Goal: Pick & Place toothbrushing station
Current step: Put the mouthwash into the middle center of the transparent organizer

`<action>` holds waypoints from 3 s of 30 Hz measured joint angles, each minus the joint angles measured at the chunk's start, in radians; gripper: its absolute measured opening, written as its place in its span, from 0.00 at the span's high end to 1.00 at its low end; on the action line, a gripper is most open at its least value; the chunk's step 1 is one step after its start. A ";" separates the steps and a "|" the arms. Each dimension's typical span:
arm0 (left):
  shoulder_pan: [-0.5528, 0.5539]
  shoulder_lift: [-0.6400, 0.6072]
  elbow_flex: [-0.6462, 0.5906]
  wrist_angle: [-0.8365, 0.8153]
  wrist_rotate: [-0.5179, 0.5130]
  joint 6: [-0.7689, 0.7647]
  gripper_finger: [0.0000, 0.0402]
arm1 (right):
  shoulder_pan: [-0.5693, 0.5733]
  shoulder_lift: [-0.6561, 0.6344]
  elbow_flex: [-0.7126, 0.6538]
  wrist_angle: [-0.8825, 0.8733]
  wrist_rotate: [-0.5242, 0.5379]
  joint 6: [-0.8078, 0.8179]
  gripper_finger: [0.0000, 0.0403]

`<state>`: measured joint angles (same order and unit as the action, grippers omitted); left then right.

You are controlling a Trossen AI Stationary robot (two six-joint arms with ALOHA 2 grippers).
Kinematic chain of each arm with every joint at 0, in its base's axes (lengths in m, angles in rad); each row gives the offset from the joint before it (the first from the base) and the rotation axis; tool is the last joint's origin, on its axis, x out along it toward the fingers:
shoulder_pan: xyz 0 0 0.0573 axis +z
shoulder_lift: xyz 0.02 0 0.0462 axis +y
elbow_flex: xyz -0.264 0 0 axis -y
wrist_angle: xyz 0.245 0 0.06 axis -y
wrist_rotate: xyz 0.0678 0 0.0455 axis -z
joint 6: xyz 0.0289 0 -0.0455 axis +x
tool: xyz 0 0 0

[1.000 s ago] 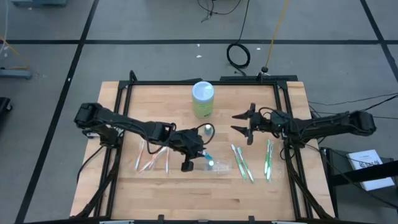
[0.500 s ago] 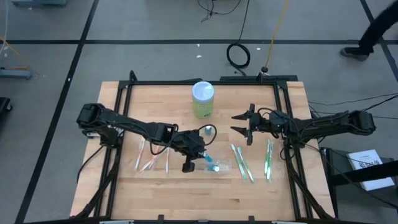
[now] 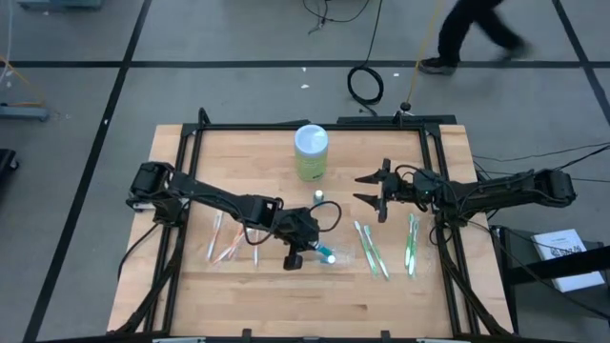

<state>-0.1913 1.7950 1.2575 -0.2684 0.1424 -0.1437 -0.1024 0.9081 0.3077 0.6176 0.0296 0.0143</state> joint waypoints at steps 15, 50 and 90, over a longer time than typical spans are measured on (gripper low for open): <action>-0.002 -0.010 0.000 0.097 -0.011 0.031 0.68 | 0.000 0.000 0.000 -0.009 0.000 0.000 0.48; 0.248 -0.325 -0.525 0.655 -0.088 0.112 0.62 | 0.020 0.141 0.019 -0.040 0.105 0.011 0.48; 0.212 -0.923 -0.545 0.166 -0.308 0.187 0.62 | -0.041 0.787 0.401 0.033 -0.084 -0.011 0.48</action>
<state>0.0208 0.8715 0.7124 -0.1026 -0.1658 0.0429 -0.1436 1.6948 0.7086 0.6509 -0.0544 0.0029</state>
